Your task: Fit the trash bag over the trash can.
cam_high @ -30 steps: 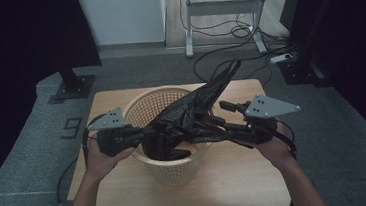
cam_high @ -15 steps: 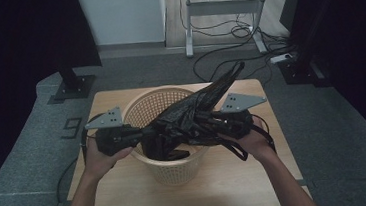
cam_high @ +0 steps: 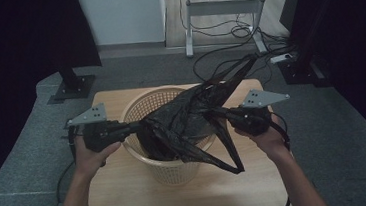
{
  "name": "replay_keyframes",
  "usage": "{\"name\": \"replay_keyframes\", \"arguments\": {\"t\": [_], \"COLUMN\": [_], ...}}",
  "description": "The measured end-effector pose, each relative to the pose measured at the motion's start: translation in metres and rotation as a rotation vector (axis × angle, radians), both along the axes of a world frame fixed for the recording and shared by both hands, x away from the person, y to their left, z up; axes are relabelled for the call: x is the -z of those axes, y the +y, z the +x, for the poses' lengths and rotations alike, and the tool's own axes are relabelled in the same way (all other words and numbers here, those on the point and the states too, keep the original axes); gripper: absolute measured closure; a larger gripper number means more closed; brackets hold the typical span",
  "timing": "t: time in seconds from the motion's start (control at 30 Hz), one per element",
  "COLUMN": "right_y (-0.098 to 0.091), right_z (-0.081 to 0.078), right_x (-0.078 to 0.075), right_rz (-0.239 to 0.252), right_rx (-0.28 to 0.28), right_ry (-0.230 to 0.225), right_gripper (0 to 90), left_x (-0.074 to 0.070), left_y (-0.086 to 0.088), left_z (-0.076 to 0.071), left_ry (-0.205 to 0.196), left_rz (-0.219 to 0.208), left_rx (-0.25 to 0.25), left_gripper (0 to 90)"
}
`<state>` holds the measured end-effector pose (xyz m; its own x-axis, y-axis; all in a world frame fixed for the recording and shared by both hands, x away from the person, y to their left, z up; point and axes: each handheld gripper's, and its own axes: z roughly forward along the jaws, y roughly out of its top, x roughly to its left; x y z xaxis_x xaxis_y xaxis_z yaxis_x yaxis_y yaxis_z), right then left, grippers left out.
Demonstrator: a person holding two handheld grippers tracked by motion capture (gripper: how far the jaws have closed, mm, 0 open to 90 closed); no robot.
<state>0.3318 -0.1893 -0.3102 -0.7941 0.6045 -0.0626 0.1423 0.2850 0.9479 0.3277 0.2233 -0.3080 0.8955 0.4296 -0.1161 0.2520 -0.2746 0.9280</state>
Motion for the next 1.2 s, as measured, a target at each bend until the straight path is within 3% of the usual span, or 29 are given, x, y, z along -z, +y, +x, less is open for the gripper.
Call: {"name": "replay_keyframes", "arguments": {"t": [0.3, 0.53, 0.7, 0.87, 1.07, 1.2], "right_y": [-0.03, -0.054, -0.054, -0.052, -0.052, -0.053], "right_z": [0.004, -0.006, -0.015, -0.019, -0.017, -0.017], "right_x": [0.007, 0.018, 0.027, 0.038, 0.052, 0.051], "right_rz": [-0.005, 0.018, 0.005, -0.045, -0.051, -0.047], "right_rx": [0.054, 0.075, 0.057, 0.046, 0.047, 0.052], "right_ry": [0.017, 0.015, 0.013, 0.013, 0.036, 0.033], "right_gripper": [89.2, 89.1, 89.2, 89.3, 89.3, 89.3], "left_x": [0.002, 0.005, 0.009, 0.01, 0.013, 0.013], "left_y": [0.015, 0.026, 0.035, 0.047, 0.057, 0.058], "left_z": [0.003, -0.004, -0.009, -0.014, -0.017, -0.017], "left_ry": [0.015, 0.014, 0.013, 0.017, 0.03, 0.039], "left_rz": [-0.007, -0.003, 0.008, 0.017, 0.021, 0.014], "left_rx": [-0.032, -0.034, -0.043, -0.06, -0.064, -0.048], "left_gripper": [89.3, 89.3, 89.3, 89.3, 89.3, 88.8]}}
